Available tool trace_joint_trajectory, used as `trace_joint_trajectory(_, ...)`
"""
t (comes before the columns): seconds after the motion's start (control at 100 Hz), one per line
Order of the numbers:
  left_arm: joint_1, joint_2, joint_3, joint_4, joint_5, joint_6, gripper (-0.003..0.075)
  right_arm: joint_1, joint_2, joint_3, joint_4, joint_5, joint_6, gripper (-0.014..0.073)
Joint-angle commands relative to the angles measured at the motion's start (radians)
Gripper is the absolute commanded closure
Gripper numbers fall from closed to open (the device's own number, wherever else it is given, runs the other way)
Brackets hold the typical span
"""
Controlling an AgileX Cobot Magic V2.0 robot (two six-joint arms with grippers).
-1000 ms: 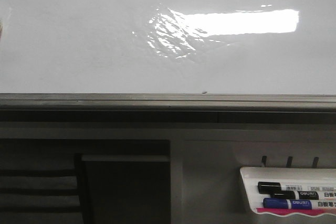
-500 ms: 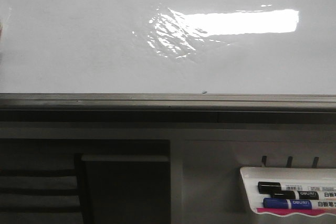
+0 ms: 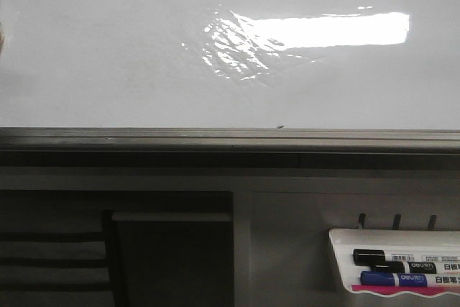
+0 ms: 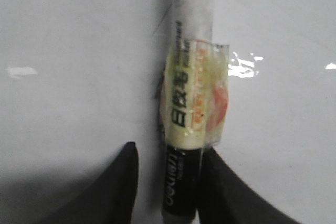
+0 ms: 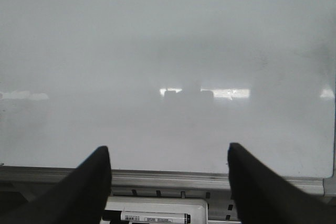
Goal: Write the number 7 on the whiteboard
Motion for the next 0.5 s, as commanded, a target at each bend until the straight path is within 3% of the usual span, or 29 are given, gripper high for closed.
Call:
trace_joint_trajectory(0.0,-0.008,-0.014,-0.032,0.002,-0.075,-0.005,0.0596,-0.006,0.013,-0.037,-0.005,-0.072,-0.004,0.0166)
trace_joint_trajectory(0.25,-0.008,-0.014,-0.032,0.002,-0.075,-0.005,0.0731,-0.006,0.013,-0.037,-0.005,-0.07,-0.004,0.0166)
trace_joint_trajectory(0.35,-0.011,-0.018,-0.032,0.002,-0.054,-0.005,0.0741,-0.006,0.013,-0.037,-0.005,-0.057,-0.004,0.0166)
trace_joint_trajectory(0.49,-0.051,-0.062,-0.062,0.051,0.129,-0.005,0.0741,-0.006,0.013,-0.037,-0.005,-0.036,-0.004,0.0166)
